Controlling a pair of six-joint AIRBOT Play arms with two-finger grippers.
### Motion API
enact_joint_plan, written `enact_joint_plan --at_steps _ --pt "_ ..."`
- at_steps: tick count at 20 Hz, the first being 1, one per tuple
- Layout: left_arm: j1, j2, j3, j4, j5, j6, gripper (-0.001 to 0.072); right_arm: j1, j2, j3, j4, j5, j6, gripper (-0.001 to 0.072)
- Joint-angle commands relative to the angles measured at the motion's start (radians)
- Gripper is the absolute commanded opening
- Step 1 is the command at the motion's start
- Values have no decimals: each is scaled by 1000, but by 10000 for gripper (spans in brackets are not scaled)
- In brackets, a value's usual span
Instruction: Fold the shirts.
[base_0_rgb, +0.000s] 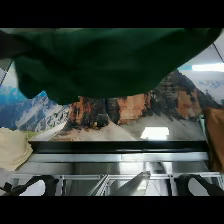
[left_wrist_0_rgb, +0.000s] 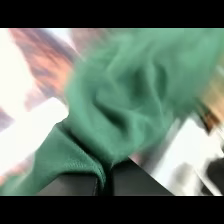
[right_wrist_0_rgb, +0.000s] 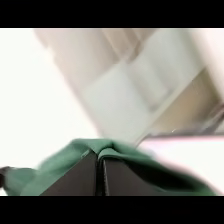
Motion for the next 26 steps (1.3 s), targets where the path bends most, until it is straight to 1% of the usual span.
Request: enact_joint_plan --at_steps 1,3,4,7,9,10,12,14,15,16,17,18,19,20,21,23,24,26 --pt "61 108 40 -68 -18 17 30 -39 145 9 -29 65 4 19" --pt "50 127 19 -69 -25 30 30 -17 170 9 -103 73 27 19" --pt "34 136 -24 -68 -5 31 30 7 169 9 -148 72 44 18" --pt "-61 98 -189 -68 -6 42 30 134 108 8 -288 69 70 19" --pt "-132 39 -294 -68 -5 95 30 241 32 3 -375 61 72 19" --pt "-155 0 -333 -68 5 125 30 298 -14 -8 -421 32 72 19" --pt "-178 -96 -388 -67 57 152 30 385 -119 -36 -509 -75 78 19" --pt "-172 -203 -418 -55 146 152 42 429 -251 -43 -560 -196 94 19" --pt "-161 -262 -423 -34 199 151 249 432 -320 -42 -558 -274 94 25" --pt "-148 -316 -417 -14 245 150 290 430 -381 -39 -552 -353 94 208" --pt "-129 -376 -402 -6 266 145 290 417 -437 -32 -544 -416 94 506" --pt "-103 -429 -379 -9 259 114 291 392 -478 -21 -537 -420 94 529" --pt "-74 -482 -343 -5 233 71 291 359 -496 -16 -541 -399 94 529" --pt "-34 -525 -305 -5 187 31 291 312 -498 -16 -563 -344 95 528" --pt "12 -566 -264 -5 122 -18 291 260 -495 -16 -598 -262 108 529" --pt "87 -625 -216 30 -25 -83 290 146 -492 -23 -712 -64 191 527" --pt "113 -636 -231 84 -73 -86 290 99 -492 -45 -772 21 217 522" --pt "129 -618 -330 196 -85 -84 288 36 -492 -140 -845 117 256 522"
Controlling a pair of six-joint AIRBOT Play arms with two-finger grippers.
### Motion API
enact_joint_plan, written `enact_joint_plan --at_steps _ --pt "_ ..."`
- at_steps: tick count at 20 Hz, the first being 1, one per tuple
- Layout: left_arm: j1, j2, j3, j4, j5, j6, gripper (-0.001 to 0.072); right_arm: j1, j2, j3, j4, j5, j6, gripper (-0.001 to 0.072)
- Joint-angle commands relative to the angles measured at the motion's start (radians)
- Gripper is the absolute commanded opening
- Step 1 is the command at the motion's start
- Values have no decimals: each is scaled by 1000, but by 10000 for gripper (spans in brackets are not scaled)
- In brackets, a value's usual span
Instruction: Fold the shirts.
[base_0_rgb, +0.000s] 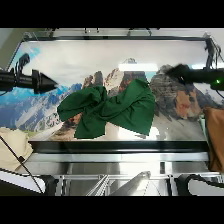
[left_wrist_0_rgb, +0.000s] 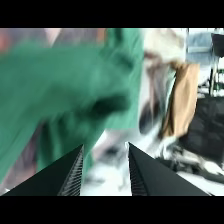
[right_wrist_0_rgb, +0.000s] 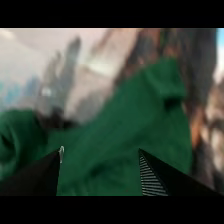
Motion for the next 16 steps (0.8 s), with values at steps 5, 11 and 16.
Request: enact_joint_plan --at_steps 5,11,16 --pt "21 -7 -260 320 27 -35 289 -78 -11 -392 -129 124 13 522" --pt "17 -9 -161 374 103 -39 286 83 -12 -481 -107 -32 14 523" --pt "17 -10 -32 475 246 -57 290 168 -35 -481 -40 -90 14 523"
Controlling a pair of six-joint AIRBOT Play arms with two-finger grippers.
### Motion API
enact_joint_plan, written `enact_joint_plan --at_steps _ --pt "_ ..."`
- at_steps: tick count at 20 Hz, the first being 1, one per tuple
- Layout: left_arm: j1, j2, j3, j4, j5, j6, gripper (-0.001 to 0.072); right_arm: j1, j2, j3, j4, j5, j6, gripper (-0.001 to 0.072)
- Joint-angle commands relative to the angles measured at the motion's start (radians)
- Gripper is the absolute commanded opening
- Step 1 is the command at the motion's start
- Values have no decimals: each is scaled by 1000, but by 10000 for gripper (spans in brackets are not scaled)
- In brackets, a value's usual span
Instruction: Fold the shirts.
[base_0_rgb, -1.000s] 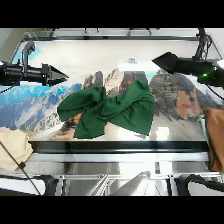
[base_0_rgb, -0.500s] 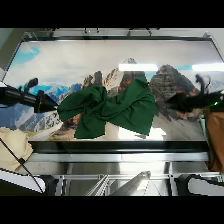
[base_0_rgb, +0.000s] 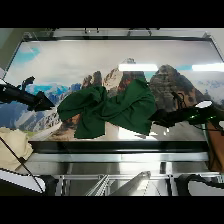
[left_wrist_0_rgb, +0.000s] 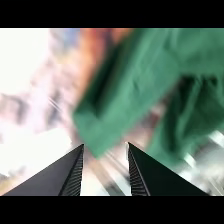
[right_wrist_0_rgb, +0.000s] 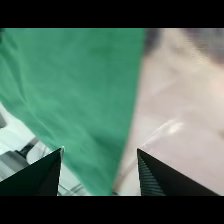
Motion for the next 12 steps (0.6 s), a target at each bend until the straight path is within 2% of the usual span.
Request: enact_joint_plan --at_steps 1,4,5,6,12 --pt "-1 -4 54 59 129 -8 291 66 -32 -8 47 -56 -1 523" --pt "-8 -53 55 56 142 -7 297 126 -85 -8 126 -63 -21 523" --pt "-18 -72 54 56 134 -6 448 148 -99 -8 159 -63 -37 523" --pt "-32 -91 54 55 139 -8 712 164 -105 -8 186 -63 -50 523" --pt "-128 -151 54 55 122 -6 709 188 -108 -7 229 -63 -65 521"
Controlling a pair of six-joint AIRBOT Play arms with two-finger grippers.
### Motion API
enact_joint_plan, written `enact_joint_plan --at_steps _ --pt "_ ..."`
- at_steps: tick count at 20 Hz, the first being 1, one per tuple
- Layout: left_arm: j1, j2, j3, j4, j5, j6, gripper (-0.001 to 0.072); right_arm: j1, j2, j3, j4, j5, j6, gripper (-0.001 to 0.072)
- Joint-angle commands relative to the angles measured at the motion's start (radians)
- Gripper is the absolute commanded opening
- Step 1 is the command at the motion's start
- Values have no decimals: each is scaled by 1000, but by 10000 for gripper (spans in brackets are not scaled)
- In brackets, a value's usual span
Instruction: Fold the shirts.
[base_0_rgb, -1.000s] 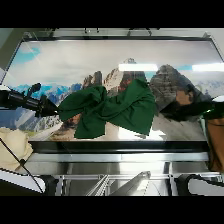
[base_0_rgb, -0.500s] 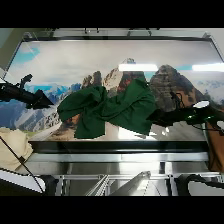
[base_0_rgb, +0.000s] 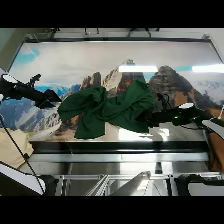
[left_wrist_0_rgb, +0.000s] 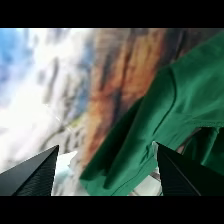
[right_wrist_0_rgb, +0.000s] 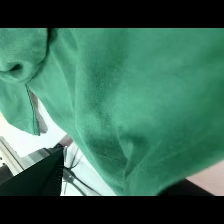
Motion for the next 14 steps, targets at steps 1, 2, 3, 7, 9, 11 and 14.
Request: enact_joint_plan --at_steps 1,2,3,7,9,11,14 --pt "-56 -32 -2 23 -15 0 652 11 -5 0 27 -5 -10 520" --pt "-72 -32 -2 23 -42 1 509 11 -5 0 27 -4 -10 476" --pt "-88 -32 -2 24 -87 16 236 11 -5 1 28 0 -10 346" --pt "-126 -24 -2 -14 -253 53 22 5 2 42 30 142 -29 19" --pt "-113 23 -2 -216 -330 58 22 -18 44 104 42 279 -29 19" --pt "-79 114 -2 -566 -415 84 22 -67 138 193 144 403 -46 19" --pt "-6 293 -2 -1130 -470 87 22 -197 328 357 462 475 -79 18"
